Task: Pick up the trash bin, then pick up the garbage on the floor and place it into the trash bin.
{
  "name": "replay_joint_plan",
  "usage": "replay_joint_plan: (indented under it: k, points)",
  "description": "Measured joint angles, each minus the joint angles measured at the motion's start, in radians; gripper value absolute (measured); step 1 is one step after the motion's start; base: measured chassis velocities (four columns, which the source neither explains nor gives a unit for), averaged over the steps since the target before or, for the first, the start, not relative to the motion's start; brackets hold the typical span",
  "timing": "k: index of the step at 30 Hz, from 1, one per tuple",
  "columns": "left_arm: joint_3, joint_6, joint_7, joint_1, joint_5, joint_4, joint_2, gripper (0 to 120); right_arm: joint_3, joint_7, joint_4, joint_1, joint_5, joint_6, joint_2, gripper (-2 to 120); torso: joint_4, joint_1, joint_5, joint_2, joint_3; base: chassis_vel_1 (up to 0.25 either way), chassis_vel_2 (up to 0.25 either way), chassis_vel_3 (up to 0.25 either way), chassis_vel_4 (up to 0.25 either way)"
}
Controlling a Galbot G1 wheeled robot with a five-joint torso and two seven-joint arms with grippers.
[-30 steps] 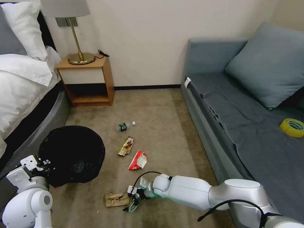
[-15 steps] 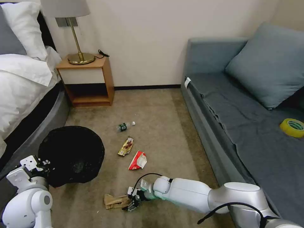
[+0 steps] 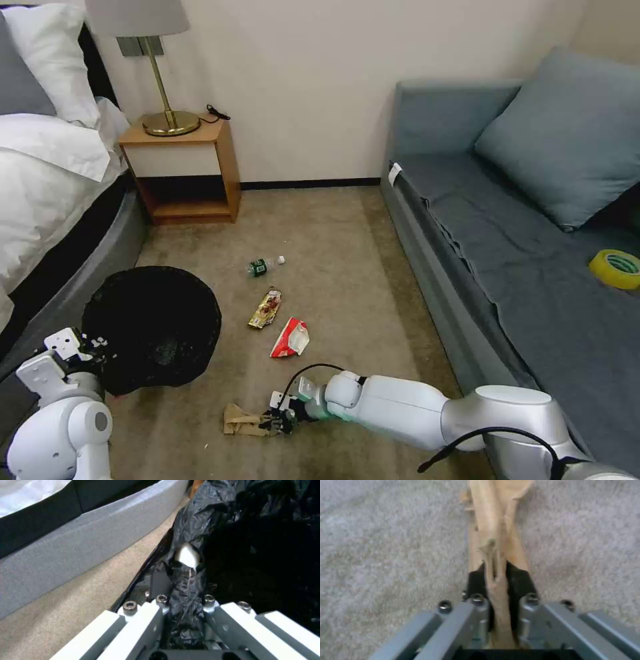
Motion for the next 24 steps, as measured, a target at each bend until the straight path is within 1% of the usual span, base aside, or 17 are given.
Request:
replay_joint_plan:
  k: [2, 4, 5, 6, 7, 9, 10, 11, 13, 14, 15, 17, 18, 19, 21, 23, 24]
  points:
    - [0.000, 0.000, 0.000, 0.000, 0.000, 0.000, 0.002, 2, 0.008, 0.009, 0.049, 0.020, 0.018, -0.002, -0.031, 0, 0.0000, 0.000, 0.0000, 0.000, 0.000, 0.000, 0.000, 0.000, 0.000]
    - [0.000, 0.000, 0.000, 0.001, 0.000, 0.000, 0.005, 2, 0.023, 0.021, 0.101, 0.047, 0.041, -0.008, -0.074, 0, 0.0003, 0.000, 0.0003, 0.000, 0.000, 0.000, 0.000, 0.000, 0.000]
    - [0.000, 0.000, 0.000, 0.001, 0.000, 0.000, 0.005, 2, 0.023, 0.021, 0.101, 0.047, 0.041, -0.008, -0.074, 0, 0.0003, 0.000, 0.0003, 0.000, 0.000, 0.000, 0.000, 0.000, 0.000]
    - [0.001, 0.001, -0.001, 0.001, 0.000, 0.000, 0.006, 2, 0.035, 0.026, 0.125, 0.059, 0.049, -0.009, -0.101, 0, 0.0003, 0.000, 0.0003, 0.000, 0.000, 0.000, 0.000, 0.000, 0.000]
    - [0.003, 0.001, -0.001, 0.001, 0.000, 0.000, 0.006, 2, 0.049, 0.031, 0.151, 0.070, 0.058, -0.009, -0.134, 0, 0.0004, 0.000, 0.0003, 0.000, 0.000, 0.000, 0.000, 0.000, 0.000]
    - [0.009, 0.002, -0.001, 0.004, 0.003, 0.005, 0.006, 2, 0.103, 0.047, 0.214, 0.094, 0.083, -0.013, -0.246, 0, 0.0001, 0.000, 0.0003, 0.000, 0.000, 0.000, 0.000, 0.000, 0.000]
    - [0.009, 0.002, -0.001, 0.004, 0.003, 0.005, 0.006, 2, 0.103, 0.047, 0.214, 0.094, 0.083, -0.013, -0.246, 0, 0.0001, 0.000, 0.0003, 0.000, 0.000, 0.000, 0.000, 0.000, 0.000]
    - [0.013, 0.001, -0.001, 0.006, 0.009, 0.009, 0.006, 2, 0.139, 0.052, 0.248, 0.102, 0.088, -0.013, -0.297, 0, -0.0007, 0.000, -0.0002, 0.000, 0.000, 0.000, 0.000, 0.000, 0.000]
    - [0.026, -0.002, 0.000, 0.010, 0.016, 0.016, 0.005, 2, 0.217, 0.053, 0.302, 0.109, 0.090, -0.008, -0.366, 0, -0.0008, 0.000, 0.0004, 0.000, 0.000, 0.000, 0.000, 0.000, 0.000]
    - [0.026, -0.002, 0.000, 0.010, 0.016, 0.016, 0.005, 2, 0.217, 0.053, 0.302, 0.109, 0.090, -0.008, -0.366, 0, -0.0008, 0.000, 0.0004, 0.000, 0.000, 0.000, 0.000, 0.000, 0.000]
    - [0.032, -0.004, 0.000, 0.011, 0.021, 0.021, 0.003, 2, 0.268, 0.053, 0.335, 0.112, 0.093, -0.001, -0.394, 0, -0.0007, 0.000, 0.0001, 0.000, 0.000, 0.000, 0.000, 0.000, 0.000]
    - [0.044, -0.006, 0.000, 0.014, 0.031, 0.027, 0.001, 2, 0.350, 0.053, 0.400, 0.118, 0.121, 0.005, -0.426, 0, -0.0001, 0.000, 0.0005, 0.000, 0.000, 0.000, 0.000, 0.000, 0.000]
    - [0.055, -0.008, 0.000, 0.016, 0.039, 0.029, -0.003, 2, 0.409, 0.061, 0.453, 0.125, 0.160, 0.001, -0.440, 0, 0.0000, 0.000, 0.0001, 0.000, 0.000, 0.000, 0.000, 0.000, 0.000]
    - [0.055, -0.008, 0.000, 0.016, 0.039, 0.029, -0.003, 2, 0.409, 0.061, 0.453, 0.125, 0.160, 0.001, -0.440, 0, 0.0000, 0.000, 0.0001, 0.000, 0.000, 0.000, 0.000, 0.000, 0.000]
    - [0.075, -0.009, -0.001, 0.018, 0.049, 0.029, -0.011, 2, 0.468, 0.090, 0.544, 0.139, 0.218, -0.018, -0.448, 0, -0.0001, 0.000, 0.0002, 0.000, 0.000, 0.000, 0.000, 0.000, 0.000]
    - [0.094, -0.009, -0.001, 0.019, 0.061, 0.029, -0.019, 2, 0.500, 0.134, 0.649, 0.153, 0.269, -0.040, -0.436, 0, -0.0002, 0.000, -0.0003, 0.000, 0.000, 0.000, 0.000, 0.000, 0.000]
    - [0.094, -0.009, -0.001, 0.019, 0.061, 0.029, -0.019, 2, 0.500, 0.134, 0.649, 0.153, 0.269, -0.040, -0.436, 0, -0.0002, 0.000, -0.0003, 0.000, 0.000, 0.000, 0.000, 0.000, 0.000]
